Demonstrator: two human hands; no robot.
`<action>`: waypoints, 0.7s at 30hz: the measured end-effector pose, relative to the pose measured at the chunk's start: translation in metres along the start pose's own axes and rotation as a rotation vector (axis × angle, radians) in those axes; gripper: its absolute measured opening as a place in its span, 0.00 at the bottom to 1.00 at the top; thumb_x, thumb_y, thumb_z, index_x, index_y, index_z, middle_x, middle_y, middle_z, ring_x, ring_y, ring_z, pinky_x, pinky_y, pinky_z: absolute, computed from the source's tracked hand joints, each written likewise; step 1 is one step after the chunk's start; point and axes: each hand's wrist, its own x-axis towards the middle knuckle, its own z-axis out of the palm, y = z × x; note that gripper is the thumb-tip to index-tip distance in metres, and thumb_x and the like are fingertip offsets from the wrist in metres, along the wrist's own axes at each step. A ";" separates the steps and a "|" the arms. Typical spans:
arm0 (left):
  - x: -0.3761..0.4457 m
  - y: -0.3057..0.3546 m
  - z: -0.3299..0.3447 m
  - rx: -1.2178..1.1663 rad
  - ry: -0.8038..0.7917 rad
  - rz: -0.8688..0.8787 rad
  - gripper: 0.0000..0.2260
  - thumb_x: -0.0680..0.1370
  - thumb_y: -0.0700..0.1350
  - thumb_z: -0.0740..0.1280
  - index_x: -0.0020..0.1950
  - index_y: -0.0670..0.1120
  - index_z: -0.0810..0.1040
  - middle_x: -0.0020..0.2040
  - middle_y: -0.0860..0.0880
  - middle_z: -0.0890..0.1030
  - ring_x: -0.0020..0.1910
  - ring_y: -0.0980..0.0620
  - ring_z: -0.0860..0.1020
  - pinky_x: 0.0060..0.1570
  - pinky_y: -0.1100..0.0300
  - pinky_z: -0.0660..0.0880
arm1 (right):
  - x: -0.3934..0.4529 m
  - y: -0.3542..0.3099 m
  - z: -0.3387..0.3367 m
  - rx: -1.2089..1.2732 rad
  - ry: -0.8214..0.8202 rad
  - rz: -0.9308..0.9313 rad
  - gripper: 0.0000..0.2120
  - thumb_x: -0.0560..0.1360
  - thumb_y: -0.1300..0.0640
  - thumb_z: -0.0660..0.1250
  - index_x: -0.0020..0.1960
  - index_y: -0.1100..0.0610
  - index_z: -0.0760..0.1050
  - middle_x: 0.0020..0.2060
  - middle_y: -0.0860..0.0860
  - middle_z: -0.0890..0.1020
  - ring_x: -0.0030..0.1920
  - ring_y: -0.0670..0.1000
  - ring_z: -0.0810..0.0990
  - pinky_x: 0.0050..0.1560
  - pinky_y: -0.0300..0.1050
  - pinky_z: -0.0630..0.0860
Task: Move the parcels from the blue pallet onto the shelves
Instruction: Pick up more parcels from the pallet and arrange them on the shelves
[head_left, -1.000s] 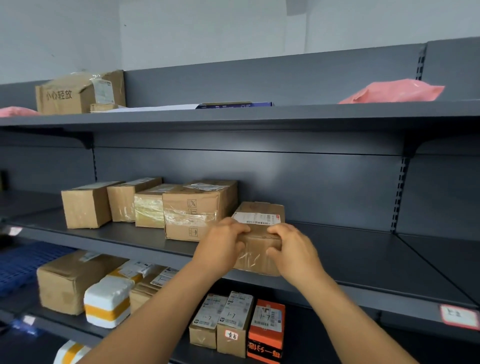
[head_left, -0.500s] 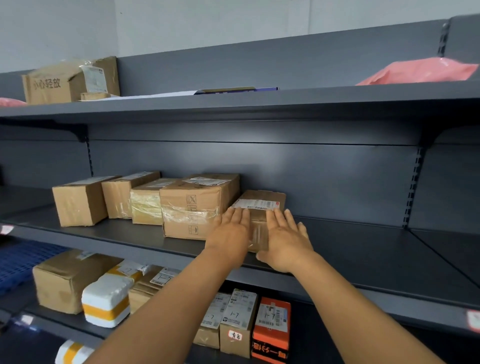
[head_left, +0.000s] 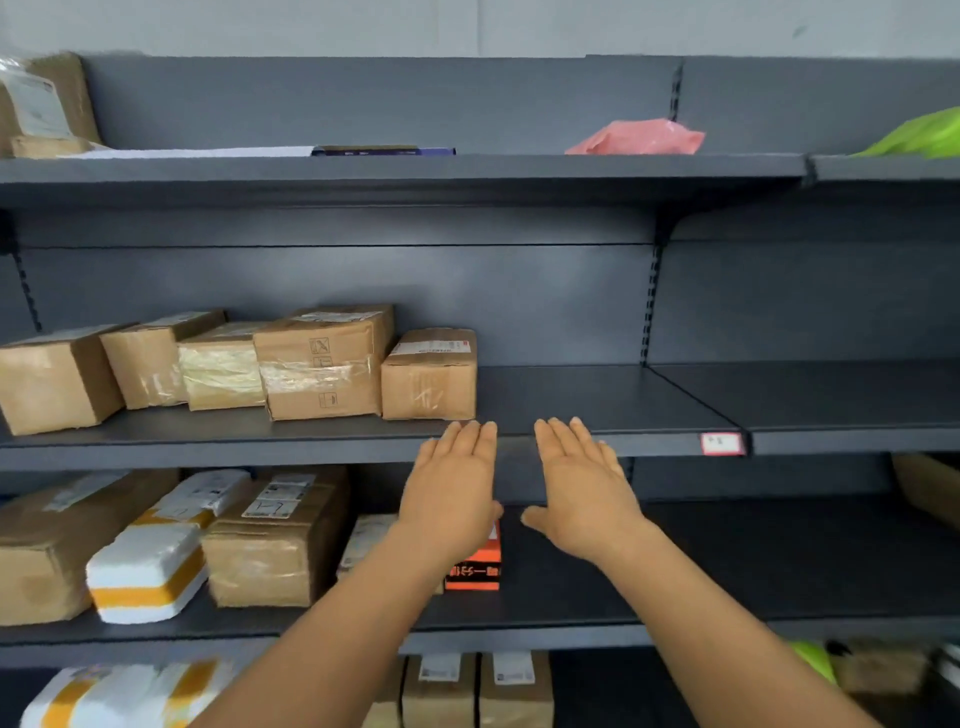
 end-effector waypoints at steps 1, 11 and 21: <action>-0.012 0.008 0.001 -0.008 -0.005 0.025 0.37 0.79 0.51 0.64 0.79 0.46 0.46 0.79 0.48 0.51 0.78 0.49 0.48 0.74 0.54 0.47 | -0.018 0.003 0.000 -0.005 0.002 0.021 0.46 0.76 0.47 0.67 0.79 0.55 0.38 0.78 0.50 0.42 0.77 0.52 0.38 0.75 0.50 0.39; -0.127 0.105 0.003 -0.147 -0.102 0.288 0.37 0.78 0.52 0.66 0.79 0.46 0.46 0.79 0.49 0.53 0.78 0.49 0.50 0.75 0.53 0.49 | -0.206 0.034 -0.014 -0.058 0.007 0.311 0.44 0.76 0.47 0.66 0.79 0.55 0.39 0.78 0.50 0.43 0.78 0.52 0.39 0.76 0.51 0.41; -0.223 0.236 0.007 -0.243 -0.165 0.627 0.36 0.78 0.53 0.65 0.79 0.46 0.49 0.77 0.50 0.58 0.76 0.50 0.55 0.74 0.55 0.52 | -0.387 0.089 -0.030 -0.119 -0.007 0.642 0.43 0.77 0.48 0.66 0.79 0.55 0.41 0.78 0.50 0.45 0.78 0.52 0.42 0.75 0.50 0.43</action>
